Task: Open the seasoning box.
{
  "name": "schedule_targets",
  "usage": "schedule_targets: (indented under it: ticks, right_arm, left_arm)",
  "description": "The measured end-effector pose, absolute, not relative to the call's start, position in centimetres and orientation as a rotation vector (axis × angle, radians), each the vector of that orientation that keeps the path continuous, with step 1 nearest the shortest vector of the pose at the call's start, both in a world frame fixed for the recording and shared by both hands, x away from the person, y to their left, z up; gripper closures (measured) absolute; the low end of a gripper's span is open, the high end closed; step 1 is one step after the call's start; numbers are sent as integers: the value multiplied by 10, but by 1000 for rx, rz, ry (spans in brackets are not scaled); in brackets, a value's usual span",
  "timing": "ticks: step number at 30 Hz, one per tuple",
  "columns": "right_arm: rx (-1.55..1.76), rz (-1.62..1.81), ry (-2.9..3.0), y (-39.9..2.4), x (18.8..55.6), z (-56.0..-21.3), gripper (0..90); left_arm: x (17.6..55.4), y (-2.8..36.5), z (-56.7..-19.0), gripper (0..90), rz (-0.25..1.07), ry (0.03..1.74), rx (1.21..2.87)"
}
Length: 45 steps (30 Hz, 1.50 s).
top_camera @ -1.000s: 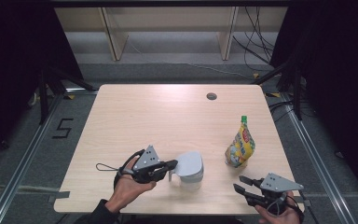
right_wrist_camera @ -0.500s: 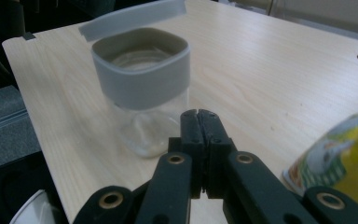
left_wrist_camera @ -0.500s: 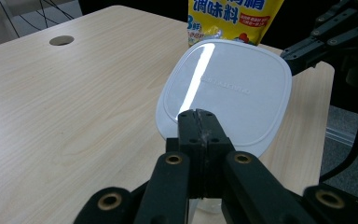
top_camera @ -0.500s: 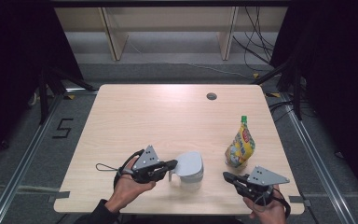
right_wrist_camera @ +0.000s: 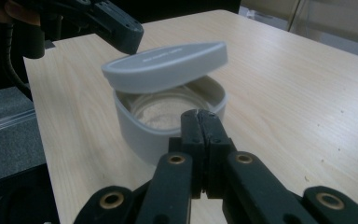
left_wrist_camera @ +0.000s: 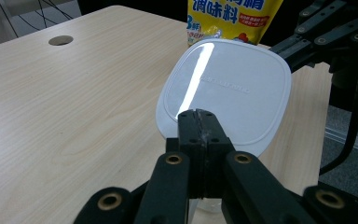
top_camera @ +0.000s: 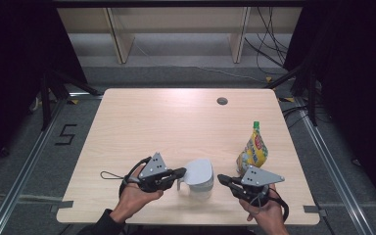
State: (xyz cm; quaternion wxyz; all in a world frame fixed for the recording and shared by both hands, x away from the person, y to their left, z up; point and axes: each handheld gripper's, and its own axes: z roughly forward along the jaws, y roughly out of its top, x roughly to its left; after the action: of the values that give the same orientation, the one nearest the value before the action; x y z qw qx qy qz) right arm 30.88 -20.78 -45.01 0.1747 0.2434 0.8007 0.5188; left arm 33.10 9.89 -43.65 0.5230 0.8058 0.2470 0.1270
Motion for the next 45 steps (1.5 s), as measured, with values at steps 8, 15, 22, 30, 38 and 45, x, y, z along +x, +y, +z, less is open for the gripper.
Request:
schedule_targets:
  ticks: [8,15,22,30,38,45]
  right_arm:
    - [654,1448,2280,-196,312,-445,900]
    - [630,1441,2311,-190,312,-443,900]
    - [647,1449,2284,-189,312,-441,900]
    - [604,1447,2283,-185,312,-435,900]
    - [563,1453,2259,-174,311,-426,900]
    - [556,1453,2254,-160,309,-423,899]
  left_arm:
    - [331,100,-438,890,299,603,1919]
    - [331,101,-438,886,302,592,1921]
    - [329,103,-438,700,285,613,1909]
    - [315,123,-453,396,297,606,1948]
    - [298,139,-473,302,284,653,1981]
    - [290,153,-483,253,303,645,2044]
